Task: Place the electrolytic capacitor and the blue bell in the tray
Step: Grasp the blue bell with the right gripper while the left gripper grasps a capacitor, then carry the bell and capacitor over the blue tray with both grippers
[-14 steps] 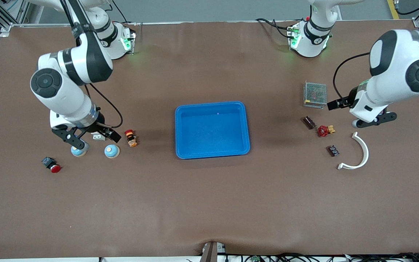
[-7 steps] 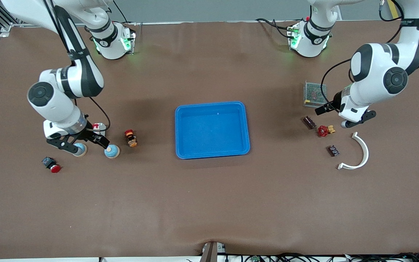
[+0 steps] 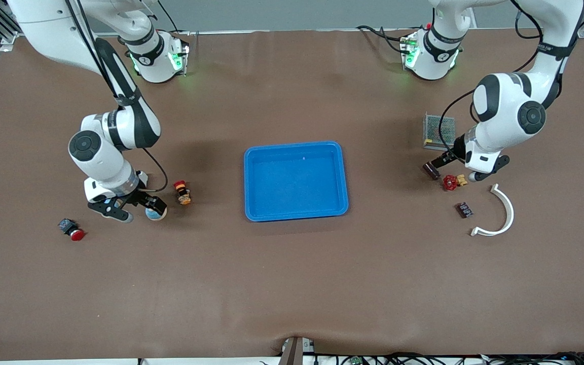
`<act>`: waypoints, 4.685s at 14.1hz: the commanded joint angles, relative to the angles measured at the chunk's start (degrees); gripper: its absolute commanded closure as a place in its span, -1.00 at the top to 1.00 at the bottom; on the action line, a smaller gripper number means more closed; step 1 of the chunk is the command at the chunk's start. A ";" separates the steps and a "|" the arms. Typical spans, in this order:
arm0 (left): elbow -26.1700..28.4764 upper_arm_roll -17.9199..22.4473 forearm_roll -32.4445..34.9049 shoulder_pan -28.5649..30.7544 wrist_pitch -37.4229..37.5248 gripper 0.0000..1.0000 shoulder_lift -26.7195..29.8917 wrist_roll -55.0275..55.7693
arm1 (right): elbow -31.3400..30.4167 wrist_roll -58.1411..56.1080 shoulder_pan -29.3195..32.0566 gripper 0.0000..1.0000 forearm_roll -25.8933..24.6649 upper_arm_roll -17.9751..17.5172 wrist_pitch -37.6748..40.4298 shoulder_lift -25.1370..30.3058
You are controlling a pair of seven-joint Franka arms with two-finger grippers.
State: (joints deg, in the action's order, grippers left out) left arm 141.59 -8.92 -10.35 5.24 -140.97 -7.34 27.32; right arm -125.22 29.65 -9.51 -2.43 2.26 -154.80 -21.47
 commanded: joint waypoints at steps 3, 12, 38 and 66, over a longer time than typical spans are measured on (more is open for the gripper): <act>-1.22 -0.49 -0.99 -0.23 -5.45 0.51 -5.66 1.51 | 3.05 -0.65 0.89 1.00 -1.35 0.03 -0.15 -3.56; -3.68 -0.49 -0.99 -0.49 -6.78 -0.31 -10.15 1.60 | 5.17 -0.92 1.60 1.00 -1.26 0.03 -3.67 -10.87; -16.25 -0.75 -0.55 -25.08 1.40 -1.00 -9.44 36.11 | 8.40 11.36 -1.12 -1.00 8.38 -1.02 20.13 0.56; -34.43 1.27 0.07 -35.39 7.26 1.00 -19.91 52.66 | 34.78 87.76 -29.43 -1.00 6.38 -0.94 16.99 -23.08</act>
State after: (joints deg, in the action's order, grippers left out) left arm 109.62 -8.27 -10.36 -30.91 -139.31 -29.28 79.55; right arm -92.29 115.08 -38.25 5.21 0.66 -136.87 -42.82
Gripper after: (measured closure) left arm 0.000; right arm 0.357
